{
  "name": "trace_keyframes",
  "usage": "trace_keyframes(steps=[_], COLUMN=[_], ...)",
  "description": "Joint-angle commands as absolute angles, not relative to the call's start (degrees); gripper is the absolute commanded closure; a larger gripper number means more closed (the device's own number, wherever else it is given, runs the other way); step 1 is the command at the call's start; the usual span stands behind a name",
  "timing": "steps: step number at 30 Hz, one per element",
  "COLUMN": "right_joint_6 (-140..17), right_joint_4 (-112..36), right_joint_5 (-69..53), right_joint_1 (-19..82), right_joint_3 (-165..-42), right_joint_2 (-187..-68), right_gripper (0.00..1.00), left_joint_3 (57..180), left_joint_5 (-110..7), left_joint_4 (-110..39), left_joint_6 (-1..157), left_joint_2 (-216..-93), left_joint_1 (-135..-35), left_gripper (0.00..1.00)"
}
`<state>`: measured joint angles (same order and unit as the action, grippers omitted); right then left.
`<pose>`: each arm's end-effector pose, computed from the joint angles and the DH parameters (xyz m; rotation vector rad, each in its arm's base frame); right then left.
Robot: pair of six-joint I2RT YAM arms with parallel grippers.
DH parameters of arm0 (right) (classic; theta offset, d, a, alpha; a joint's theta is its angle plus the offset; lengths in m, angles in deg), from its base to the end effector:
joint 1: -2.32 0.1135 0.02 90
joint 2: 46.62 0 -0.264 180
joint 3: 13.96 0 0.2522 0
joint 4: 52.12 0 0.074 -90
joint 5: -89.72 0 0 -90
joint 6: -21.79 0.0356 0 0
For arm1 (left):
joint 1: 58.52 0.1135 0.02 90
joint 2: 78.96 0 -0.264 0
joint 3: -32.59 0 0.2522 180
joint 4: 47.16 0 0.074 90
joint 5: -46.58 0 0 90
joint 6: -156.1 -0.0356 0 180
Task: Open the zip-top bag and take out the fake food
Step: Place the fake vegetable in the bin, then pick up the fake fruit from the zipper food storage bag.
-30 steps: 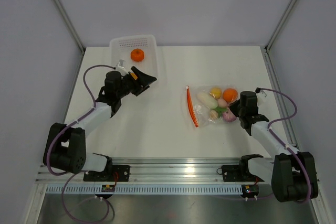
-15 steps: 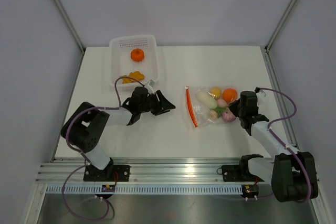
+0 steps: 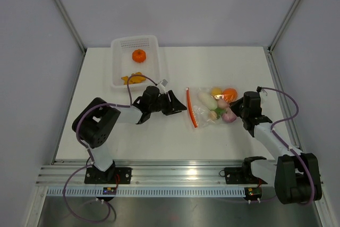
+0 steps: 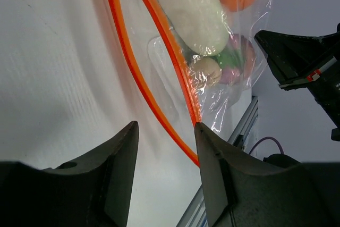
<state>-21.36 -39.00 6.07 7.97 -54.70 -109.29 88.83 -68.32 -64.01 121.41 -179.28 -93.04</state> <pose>0.2216 0.0180 0.1910 0.8355 2.0419 0.3975 0.2741 -0.2067 0.1491 -0.1100 2.3113 -1.3463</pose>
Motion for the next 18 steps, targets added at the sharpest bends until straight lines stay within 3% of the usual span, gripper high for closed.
trace_keyframes(steps=[1,18], right_joint_6=[-22.2,-21.8], right_joint_4=[-42.1,-43.5], right_joint_5=[4.0,2.4], right_joint_1=[7.7,7.7], right_joint_3=[-55.9,-55.6], right_joint_2=[-110.2,-110.4], right_gripper=[1.0,1.0], left_joint_3=[92.0,95.6], left_joint_5=[-69.7,-69.6], left_joint_4=[-66.6,-67.8], left_joint_6=[120.8,123.2], left_joint_2=[-181.9,-189.0], left_joint_1=[-93.9,-97.1], left_gripper=[0.51,0.61])
